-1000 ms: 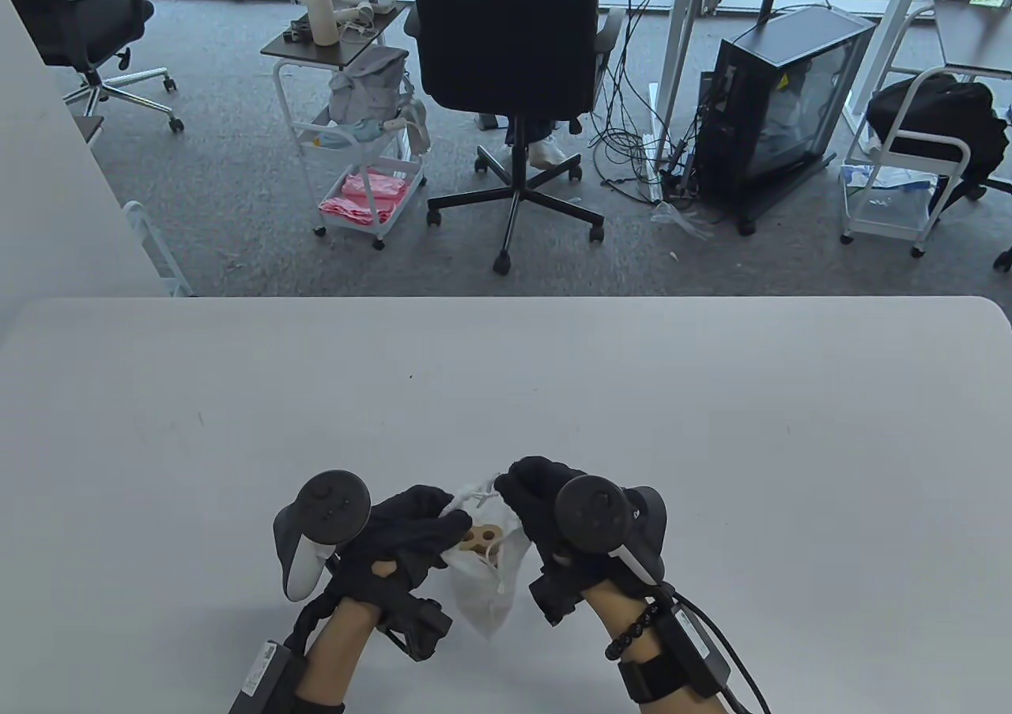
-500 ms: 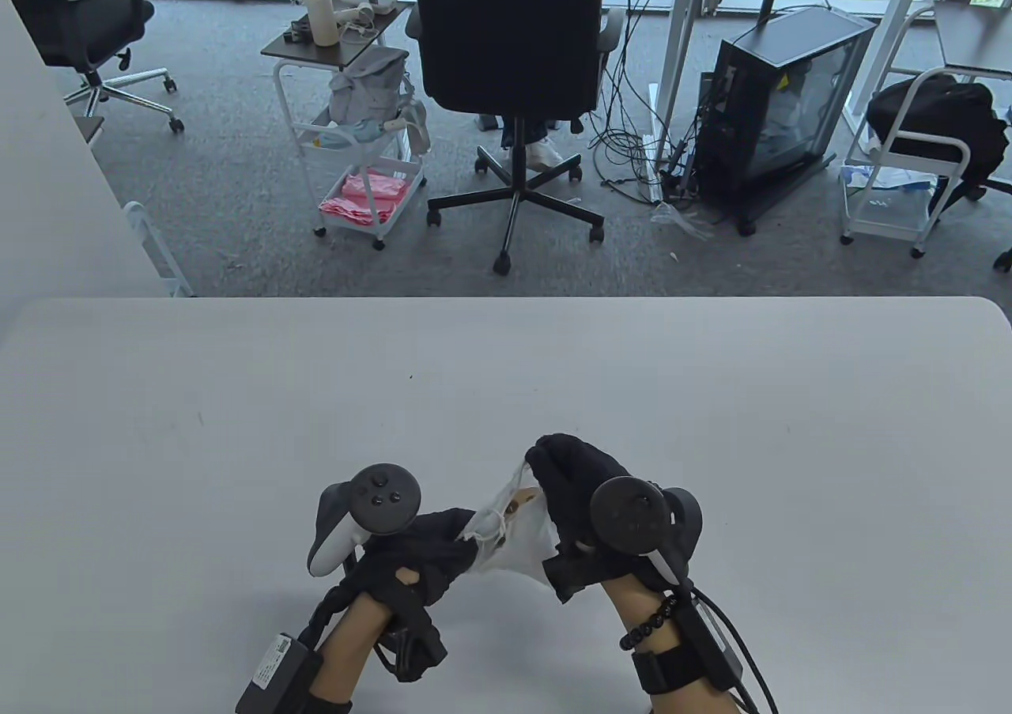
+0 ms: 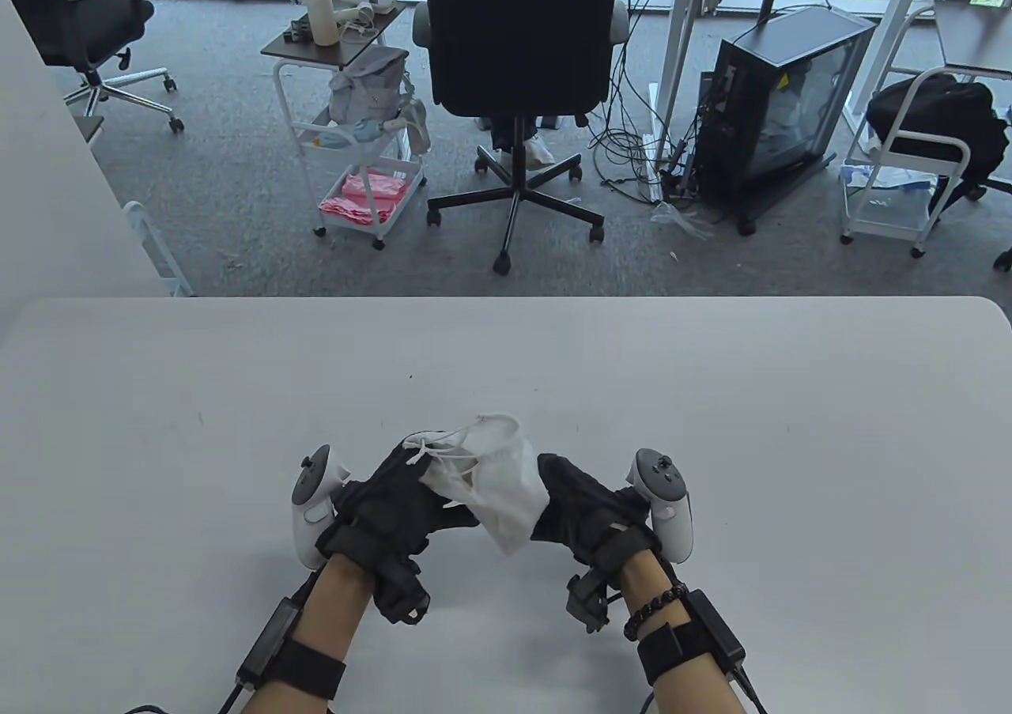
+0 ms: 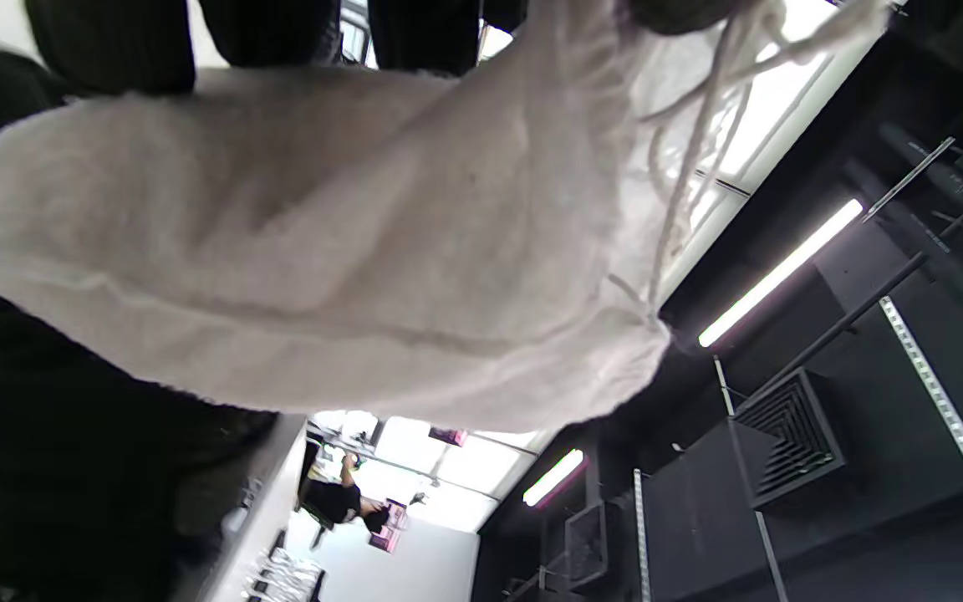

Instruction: Empty bag and arrange number blocks in order

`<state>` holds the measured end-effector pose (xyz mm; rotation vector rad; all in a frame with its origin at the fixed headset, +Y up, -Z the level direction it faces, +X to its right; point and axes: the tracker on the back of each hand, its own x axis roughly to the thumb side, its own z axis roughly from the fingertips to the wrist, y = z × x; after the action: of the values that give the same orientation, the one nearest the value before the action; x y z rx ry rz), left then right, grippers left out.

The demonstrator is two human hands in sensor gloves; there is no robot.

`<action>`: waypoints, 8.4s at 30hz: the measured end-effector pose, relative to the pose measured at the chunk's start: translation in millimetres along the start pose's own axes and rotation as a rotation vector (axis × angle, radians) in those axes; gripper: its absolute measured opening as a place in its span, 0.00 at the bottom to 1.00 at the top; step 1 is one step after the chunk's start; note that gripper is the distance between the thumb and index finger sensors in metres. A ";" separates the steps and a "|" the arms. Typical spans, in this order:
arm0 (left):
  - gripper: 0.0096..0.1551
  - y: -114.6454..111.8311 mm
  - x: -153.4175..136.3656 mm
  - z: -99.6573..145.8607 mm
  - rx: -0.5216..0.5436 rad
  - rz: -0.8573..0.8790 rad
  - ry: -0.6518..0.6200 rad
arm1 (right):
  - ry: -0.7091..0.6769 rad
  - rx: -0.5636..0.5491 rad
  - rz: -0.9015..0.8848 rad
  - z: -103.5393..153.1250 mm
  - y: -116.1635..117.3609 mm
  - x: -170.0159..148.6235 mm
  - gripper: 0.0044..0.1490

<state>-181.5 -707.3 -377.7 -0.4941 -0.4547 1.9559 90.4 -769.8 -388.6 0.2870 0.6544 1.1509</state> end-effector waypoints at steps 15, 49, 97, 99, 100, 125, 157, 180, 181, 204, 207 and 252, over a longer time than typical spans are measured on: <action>0.25 5.2 -27.3 4.6 0.043 0.065 0.025 | -0.102 -0.322 0.215 11.5 7.7 16.7 0.24; 0.28 2.4 -29.7 -5.0 -0.003 -1.038 0.094 | -0.626 -0.437 2.057 24.8 139.0 50.4 0.22; 0.22 6.7 21.4 20.0 0.293 -1.078 -0.143 | -0.708 -0.674 1.847 46.1 132.6 87.3 0.23; 0.23 4.6 27.3 21.6 0.284 -1.029 -0.173 | -0.754 -0.680 1.841 50.3 137.2 92.0 0.23; 0.23 2.8 30.4 22.5 0.283 -1.016 -0.186 | -0.766 -0.680 1.832 52.2 139.3 94.6 0.23; 0.22 2.1 31.4 20.9 0.181 -1.048 -0.082 | -0.460 -0.572 1.094 62.8 71.7 124.4 0.24; 0.48 215.3 90.8 128.5 1.133 -1.318 0.682 | -0.452 -0.658 0.997 69.0 49.3 123.8 0.29; 0.48 -1.6 21.0 31.2 0.329 -1.837 0.161 | -0.295 -0.546 1.574 68.3 71.4 75.7 0.40; 0.48 -3.1 16.3 30.5 0.333 -1.861 0.152 | -0.264 -0.516 1.623 64.0 75.5 65.6 0.41; 0.48 3.3 2.5 39.8 0.348 -1.925 0.187 | 0.030 -0.330 2.069 0.4 118.8 -35.3 0.55; 0.48 3.5 2.8 39.7 0.349 -1.925 0.187 | 0.026 -0.330 2.080 0.2 117.8 -36.1 0.54; 0.44 8.7 -4.2 39.2 0.252 -1.846 0.331 | 0.242 -0.413 1.894 24.9 87.3 23.7 0.44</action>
<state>-207.0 -718.4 -348.5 -0.0615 -0.2263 0.1239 46.2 -710.7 -330.8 0.3964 0.1551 3.1116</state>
